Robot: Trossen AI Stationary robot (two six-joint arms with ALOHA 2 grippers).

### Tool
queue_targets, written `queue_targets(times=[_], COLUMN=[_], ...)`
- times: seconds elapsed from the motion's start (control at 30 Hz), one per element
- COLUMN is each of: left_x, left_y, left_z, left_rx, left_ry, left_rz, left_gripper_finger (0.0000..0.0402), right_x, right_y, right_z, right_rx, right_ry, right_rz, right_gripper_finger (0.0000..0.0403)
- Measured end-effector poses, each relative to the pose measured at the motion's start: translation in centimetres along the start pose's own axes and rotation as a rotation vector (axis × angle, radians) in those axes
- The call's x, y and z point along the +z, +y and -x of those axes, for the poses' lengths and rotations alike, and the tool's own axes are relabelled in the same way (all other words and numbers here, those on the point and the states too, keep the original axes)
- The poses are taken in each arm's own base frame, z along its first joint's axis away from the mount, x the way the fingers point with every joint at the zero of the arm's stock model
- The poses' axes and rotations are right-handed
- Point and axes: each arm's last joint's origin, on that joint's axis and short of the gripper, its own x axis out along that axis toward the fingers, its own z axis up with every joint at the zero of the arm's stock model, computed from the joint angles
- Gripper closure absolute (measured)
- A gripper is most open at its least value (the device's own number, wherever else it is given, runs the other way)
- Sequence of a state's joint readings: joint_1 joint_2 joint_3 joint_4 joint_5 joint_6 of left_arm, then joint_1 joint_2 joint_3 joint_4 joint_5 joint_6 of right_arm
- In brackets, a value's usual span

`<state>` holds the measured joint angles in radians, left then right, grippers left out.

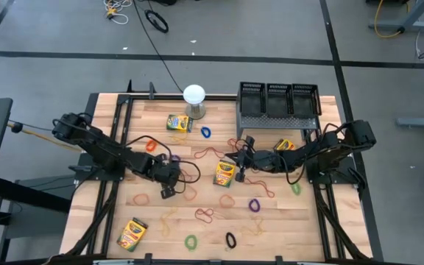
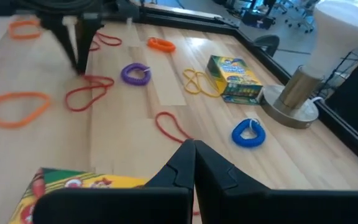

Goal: Pick & Place Office Desk Supplies
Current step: Put the red rubberband into the right black basket on the shelf

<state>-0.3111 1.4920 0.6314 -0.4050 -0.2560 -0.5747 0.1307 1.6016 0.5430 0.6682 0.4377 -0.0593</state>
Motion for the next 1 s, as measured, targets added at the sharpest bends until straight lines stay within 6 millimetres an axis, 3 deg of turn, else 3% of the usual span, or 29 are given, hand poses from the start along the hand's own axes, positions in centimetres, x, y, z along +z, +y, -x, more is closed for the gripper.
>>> queue_targets(times=[0.23,0.37,0.6,1.0], left_x=[0.9,1.8,3.8,7.9], left_y=[-0.4,-1.0,-1.4,-0.1], left_z=[3.5,5.2,5.2,4.7], left_rx=[0.119,0.133,0.114,0.118], left_ry=[-0.005,-0.143,-0.34,-0.602], left_rz=[-0.057,-0.063,-0.166,-0.167], left_gripper_finger=[0.0395,0.0395,0.0396,0.0396], right_x=[0.0,0.0,0.0,0.1], right_y=[1.2,1.8,2.8,3.9], right_z=[0.5,0.8,1.4,2.3], right_rx=[0.056,0.079,0.061,-0.048], right_ry=[-0.001,-0.007,-0.01,-0.022], right_rz=[0.019,0.027,0.042,0.131], right_gripper_finger=[0.0396,0.0396,0.0386,0.0303])
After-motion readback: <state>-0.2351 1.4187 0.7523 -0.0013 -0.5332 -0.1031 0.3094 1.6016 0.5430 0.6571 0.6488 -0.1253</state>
